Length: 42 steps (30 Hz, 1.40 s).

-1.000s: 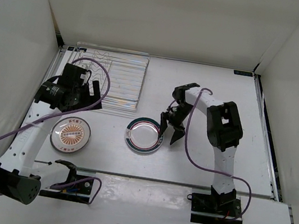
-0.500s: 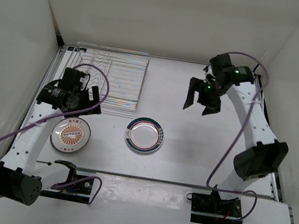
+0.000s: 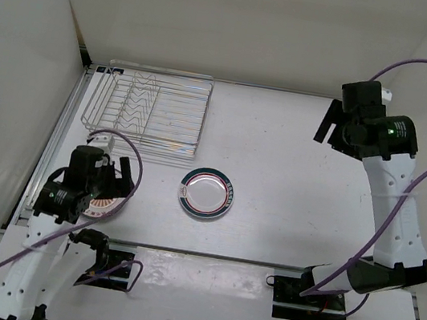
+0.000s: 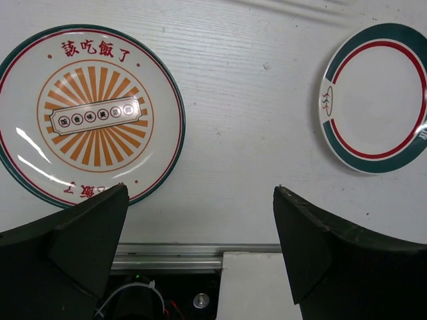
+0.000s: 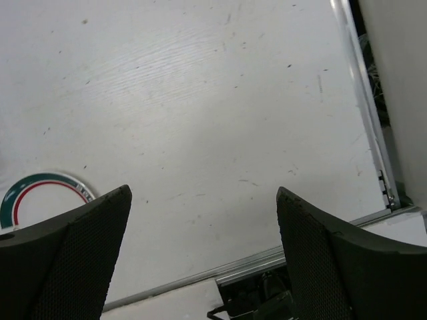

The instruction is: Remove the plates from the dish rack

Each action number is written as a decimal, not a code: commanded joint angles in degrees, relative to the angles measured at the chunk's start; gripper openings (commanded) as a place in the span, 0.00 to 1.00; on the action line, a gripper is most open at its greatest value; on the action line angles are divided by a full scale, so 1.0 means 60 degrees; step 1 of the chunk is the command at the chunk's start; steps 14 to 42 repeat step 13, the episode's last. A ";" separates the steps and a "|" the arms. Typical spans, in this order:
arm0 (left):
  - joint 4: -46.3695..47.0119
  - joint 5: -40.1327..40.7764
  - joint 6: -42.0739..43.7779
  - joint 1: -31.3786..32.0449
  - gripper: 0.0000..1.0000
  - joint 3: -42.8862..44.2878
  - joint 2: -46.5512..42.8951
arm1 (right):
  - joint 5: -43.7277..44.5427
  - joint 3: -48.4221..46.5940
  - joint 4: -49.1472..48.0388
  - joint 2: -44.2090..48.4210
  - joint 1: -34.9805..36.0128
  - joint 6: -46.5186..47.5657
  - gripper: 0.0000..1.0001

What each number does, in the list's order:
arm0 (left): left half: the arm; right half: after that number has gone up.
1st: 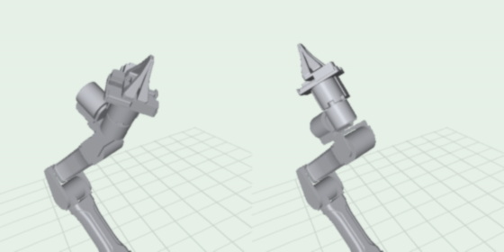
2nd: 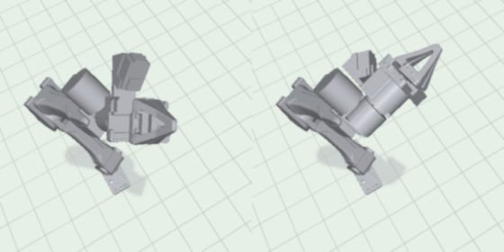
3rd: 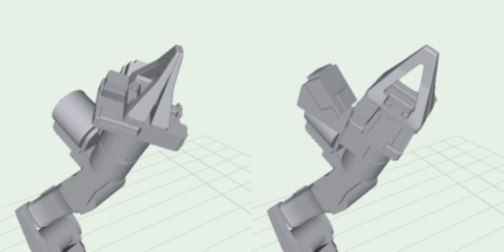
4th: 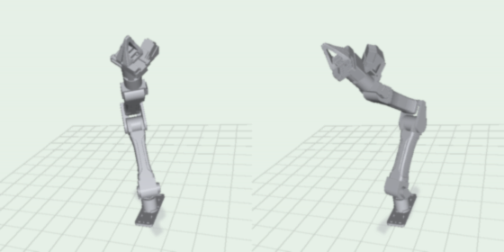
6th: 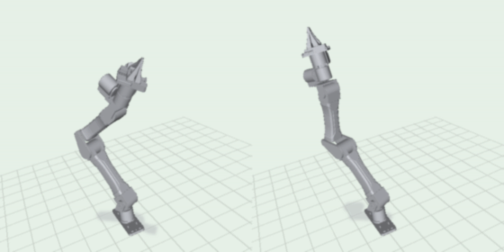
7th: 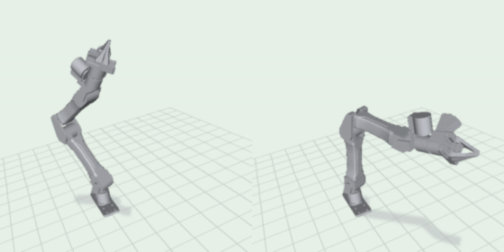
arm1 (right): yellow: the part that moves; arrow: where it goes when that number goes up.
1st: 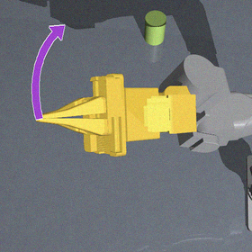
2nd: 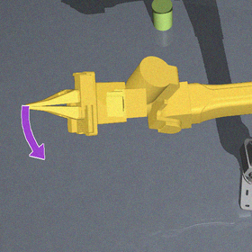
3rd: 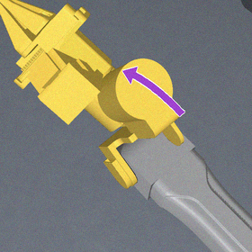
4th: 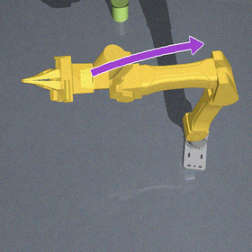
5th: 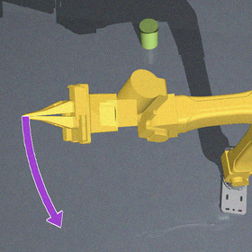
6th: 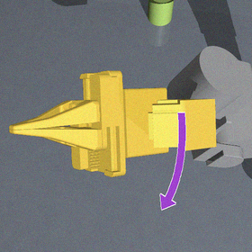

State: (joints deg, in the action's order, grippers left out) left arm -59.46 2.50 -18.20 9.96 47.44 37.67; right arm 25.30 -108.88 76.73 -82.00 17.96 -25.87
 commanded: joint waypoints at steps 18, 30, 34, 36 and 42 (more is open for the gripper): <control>0.1311 0.0419 0.1612 -0.0033 1.00 -0.3348 -0.3757 | 0.1658 0.0452 0.2959 0.0366 0.0025 -0.0596 0.90; 0.1311 0.0419 0.1612 -0.0033 1.00 -0.3348 -0.3757 | 0.1658 0.0452 0.2959 0.0366 0.0025 -0.0596 0.90; 0.1311 0.0419 0.1612 -0.0033 1.00 -0.3348 -0.3757 | 0.1658 0.0452 0.2959 0.0366 0.0025 -0.0596 0.90; 0.1311 0.0419 0.1612 -0.0033 1.00 -0.3348 -0.3757 | 0.1658 0.0452 0.2959 0.0366 0.0025 -0.0596 0.90; 0.1311 0.0419 0.1612 -0.0033 1.00 -0.3348 -0.3757 | 0.1658 0.0452 0.2959 0.0366 0.0025 -0.0596 0.90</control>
